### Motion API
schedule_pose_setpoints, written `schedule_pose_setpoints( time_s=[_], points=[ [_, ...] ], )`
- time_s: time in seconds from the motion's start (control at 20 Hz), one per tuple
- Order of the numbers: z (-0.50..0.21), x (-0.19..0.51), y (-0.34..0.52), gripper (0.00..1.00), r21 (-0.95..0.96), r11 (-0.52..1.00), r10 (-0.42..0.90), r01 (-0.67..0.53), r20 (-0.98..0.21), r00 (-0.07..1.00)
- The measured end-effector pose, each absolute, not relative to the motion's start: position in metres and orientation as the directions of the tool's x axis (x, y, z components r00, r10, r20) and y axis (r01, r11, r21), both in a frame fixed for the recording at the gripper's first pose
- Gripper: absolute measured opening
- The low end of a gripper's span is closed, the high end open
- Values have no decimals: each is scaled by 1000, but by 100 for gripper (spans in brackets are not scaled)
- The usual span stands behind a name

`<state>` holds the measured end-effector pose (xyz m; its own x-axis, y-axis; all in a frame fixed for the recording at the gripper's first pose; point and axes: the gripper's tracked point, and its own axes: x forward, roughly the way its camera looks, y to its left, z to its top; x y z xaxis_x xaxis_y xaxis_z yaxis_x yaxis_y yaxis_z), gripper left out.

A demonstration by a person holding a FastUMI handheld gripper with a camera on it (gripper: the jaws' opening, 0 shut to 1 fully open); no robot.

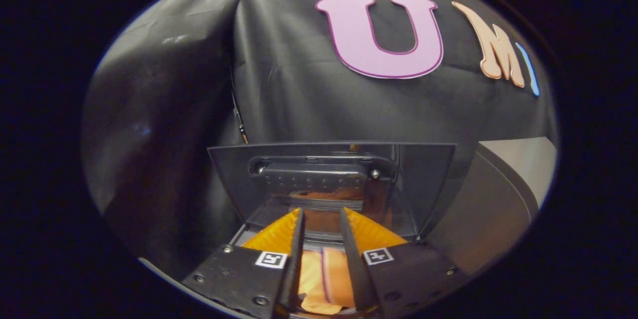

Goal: Put the clothes into the washing machine and then close the washing machine lid.

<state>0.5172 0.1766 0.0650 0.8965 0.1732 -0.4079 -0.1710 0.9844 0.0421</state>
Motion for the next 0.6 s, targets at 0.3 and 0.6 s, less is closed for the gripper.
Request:
schedule_pose_setpoints(
  time_s=[0.3, 0.6],
  points=[
    [94, 515, 175, 98, -6, 984, 169, -179, -300, 939],
    [115, 532, 178, 97, 34, 989, 149, -145, -253, 956]
  ],
)
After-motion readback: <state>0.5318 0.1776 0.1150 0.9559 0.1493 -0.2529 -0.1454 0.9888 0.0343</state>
